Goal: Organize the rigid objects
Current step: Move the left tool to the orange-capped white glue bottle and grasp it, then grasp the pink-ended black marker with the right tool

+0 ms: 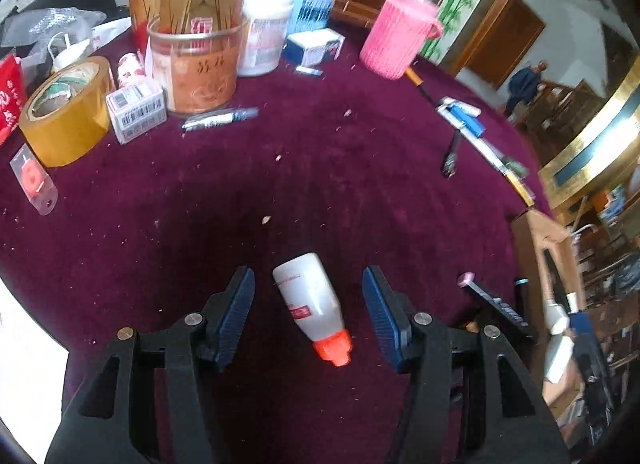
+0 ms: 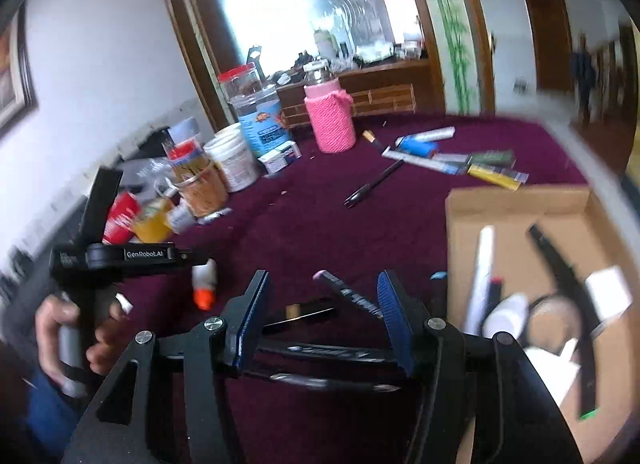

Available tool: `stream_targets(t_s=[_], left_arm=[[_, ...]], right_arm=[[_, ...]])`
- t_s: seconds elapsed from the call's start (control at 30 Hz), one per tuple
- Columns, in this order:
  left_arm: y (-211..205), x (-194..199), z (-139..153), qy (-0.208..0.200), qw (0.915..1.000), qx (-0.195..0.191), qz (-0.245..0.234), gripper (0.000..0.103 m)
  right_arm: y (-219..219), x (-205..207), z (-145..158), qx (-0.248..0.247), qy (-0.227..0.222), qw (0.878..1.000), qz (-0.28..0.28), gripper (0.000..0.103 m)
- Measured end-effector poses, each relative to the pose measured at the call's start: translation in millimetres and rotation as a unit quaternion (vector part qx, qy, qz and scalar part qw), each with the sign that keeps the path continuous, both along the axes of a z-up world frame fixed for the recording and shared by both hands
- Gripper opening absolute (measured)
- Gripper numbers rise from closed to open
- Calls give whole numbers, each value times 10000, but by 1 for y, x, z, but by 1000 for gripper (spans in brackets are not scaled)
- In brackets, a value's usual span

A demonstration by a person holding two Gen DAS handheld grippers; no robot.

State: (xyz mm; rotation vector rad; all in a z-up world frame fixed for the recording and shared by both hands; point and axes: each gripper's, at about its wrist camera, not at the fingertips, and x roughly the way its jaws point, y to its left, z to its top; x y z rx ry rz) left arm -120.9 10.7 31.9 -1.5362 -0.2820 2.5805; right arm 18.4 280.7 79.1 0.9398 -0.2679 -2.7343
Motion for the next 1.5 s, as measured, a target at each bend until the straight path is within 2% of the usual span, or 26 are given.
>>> stream_targets(t_s=[0.03, 0.13, 0.23, 0.33, 0.4, 0.47, 0.63, 0.87, 1.0, 1.07, 1.1, 1.17, 1.2, 1.23, 1.3, 1.4, 1.5], left_arm=[[2, 1, -3, -25, 9999, -108, 15, 55], [6, 0, -8, -95, 9999, -74, -36, 55], [16, -2, -15, -102, 9990, -417, -124, 55], [23, -2, -18, -12, 9972, -724, -196, 46], [25, -1, -19, 73, 9951, -968, -170, 35], [27, 0, -19, 123, 9936, -1110, -188, 31], [27, 0, -19, 158, 9932, -1136, -177, 31], [30, -1, -20, 245, 9914, -1271, -173, 31], [28, -1, -19, 257, 9921, -1215, -199, 31], [28, 0, -19, 272, 9920, -1216, -215, 31], [28, 0, -19, 273, 9920, -1214, -218, 31], [26, 0, -19, 260, 9925, -1177, -217, 31], [26, -1, -19, 252, 9927, -1163, -213, 31], [26, -1, -19, 247, 9927, -1158, -212, 31], [27, -1, -18, 247, 9924, -1189, -215, 31], [28, -1, -18, 255, 9920, -1215, -219, 31], [28, -1, -18, 259, 9921, -1206, -224, 31]], right_arm=[[0, 0, 0, -86, -20, 10000, 42, 50], [6, -1, -2, -386, -180, 9990, 92, 50], [20, -5, -9, -764, -464, 9960, -37, 50], [32, -10, -16, -1134, -738, 9908, -82, 50], [33, -9, -19, -1167, -858, 9894, -61, 50], [30, -11, -23, -1054, -964, 9897, -126, 50], [29, -13, -27, -931, -1034, 9902, -131, 50], [39, -23, -34, -927, -1319, 9855, -523, 50], [28, -38, -27, -545, -1458, 9866, -480, 50], [18, -54, -27, 109, -1709, 9844, -394, 49], [13, -62, -30, 330, -1908, 9808, -250, 48], [8, -70, -29, 606, -2017, 9775, -134, 48], [1, -74, -31, 952, -2114, 9727, 34, 44], [-3, -76, -31, 1098, -2157, 9701, 200, 37], [-8, -81, -33, 1221, -2276, 9646, 538, 37], [-11, -92, -38, 1640, -2398, 9545, 667, 37], [-13, -96, -45, 1535, -2528, 9491, 1088, 37]])
